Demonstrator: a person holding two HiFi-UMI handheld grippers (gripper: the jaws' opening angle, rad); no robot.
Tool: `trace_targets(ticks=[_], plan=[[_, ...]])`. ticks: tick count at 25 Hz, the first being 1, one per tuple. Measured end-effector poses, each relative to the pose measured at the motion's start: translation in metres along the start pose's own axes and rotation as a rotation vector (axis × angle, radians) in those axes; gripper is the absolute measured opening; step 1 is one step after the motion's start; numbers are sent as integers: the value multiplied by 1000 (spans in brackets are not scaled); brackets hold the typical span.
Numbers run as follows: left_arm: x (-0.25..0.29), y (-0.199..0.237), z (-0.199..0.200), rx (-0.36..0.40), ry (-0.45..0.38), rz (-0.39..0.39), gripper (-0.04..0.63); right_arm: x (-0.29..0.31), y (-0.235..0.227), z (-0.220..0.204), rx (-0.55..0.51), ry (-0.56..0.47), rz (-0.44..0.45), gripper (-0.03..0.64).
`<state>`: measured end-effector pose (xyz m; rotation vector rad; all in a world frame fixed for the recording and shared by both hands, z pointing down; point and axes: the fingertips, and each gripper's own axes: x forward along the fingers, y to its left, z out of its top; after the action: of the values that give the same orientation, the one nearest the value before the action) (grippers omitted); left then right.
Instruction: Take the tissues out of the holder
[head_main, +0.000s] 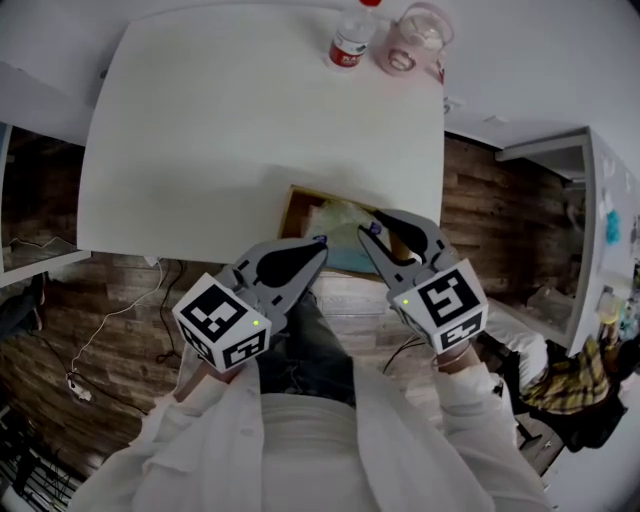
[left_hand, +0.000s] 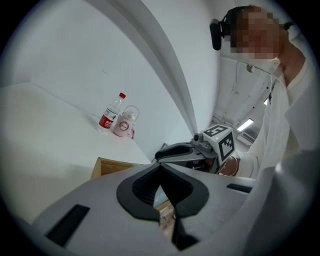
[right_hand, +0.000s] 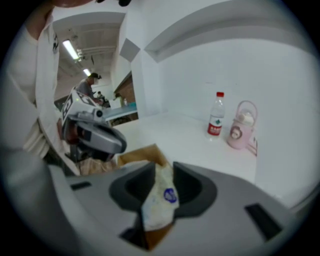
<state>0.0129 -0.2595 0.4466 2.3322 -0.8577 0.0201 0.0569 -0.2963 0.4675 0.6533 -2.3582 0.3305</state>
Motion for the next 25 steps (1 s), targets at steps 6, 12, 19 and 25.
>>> trace_targets(ticks=[6, 12, 19, 25], plan=[[0, 4, -5, -17, 5, 2, 12, 10, 0, -9, -42, 52, 52, 98], [0, 7, -2, -18, 0, 15, 12, 19, 7, -21, -71, 110, 101, 126], [0, 10, -4, -12, 1, 24, 12, 24, 11, -30, -73, 155, 121, 124], [0, 8, -6, -20, 4, 18, 12, 25, 13, -34, -41, 175, 122, 123]])
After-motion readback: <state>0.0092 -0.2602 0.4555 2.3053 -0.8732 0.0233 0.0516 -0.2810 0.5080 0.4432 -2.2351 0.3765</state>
